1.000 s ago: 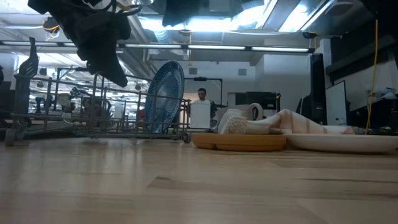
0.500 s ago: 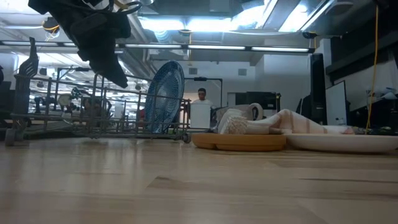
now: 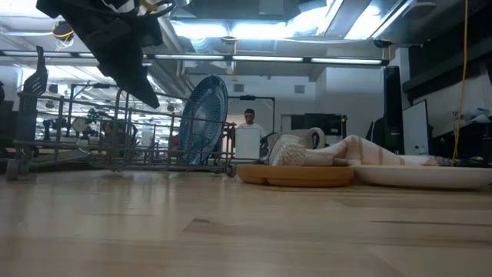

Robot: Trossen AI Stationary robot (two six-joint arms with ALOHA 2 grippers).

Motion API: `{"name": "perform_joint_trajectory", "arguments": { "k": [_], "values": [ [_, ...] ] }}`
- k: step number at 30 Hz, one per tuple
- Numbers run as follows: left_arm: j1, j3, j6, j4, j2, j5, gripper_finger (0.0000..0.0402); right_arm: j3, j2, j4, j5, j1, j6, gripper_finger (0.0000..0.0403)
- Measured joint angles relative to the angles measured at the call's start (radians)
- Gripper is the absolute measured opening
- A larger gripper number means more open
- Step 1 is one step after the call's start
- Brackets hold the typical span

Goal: Sort dishes
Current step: Put the light orange plate into the dish rack

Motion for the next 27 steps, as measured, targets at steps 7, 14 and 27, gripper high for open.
{"name": "perform_joint_trajectory", "arguments": {
  "k": [7, 14, 27],
  "values": [
    [0.004, 0.032, -0.001, 0.0, 0.0, 0.0, 0.0173, 0.0, -0.001, -0.008, 0.0, 0.048, 0.003, 0.02],
    [0.004, 0.08, 0.004, -0.001, 0.0, 0.0, 0.0173, 0.0, -0.002, -0.12, -0.001, 0.058, 0.053, 0.02],
    [-0.061, 0.125, 0.093, 0.138, 0.0, 0.0, 0.0173, -0.024, -0.04, -0.279, -0.009, 0.08, 0.07, 0.02]
  ]
}}
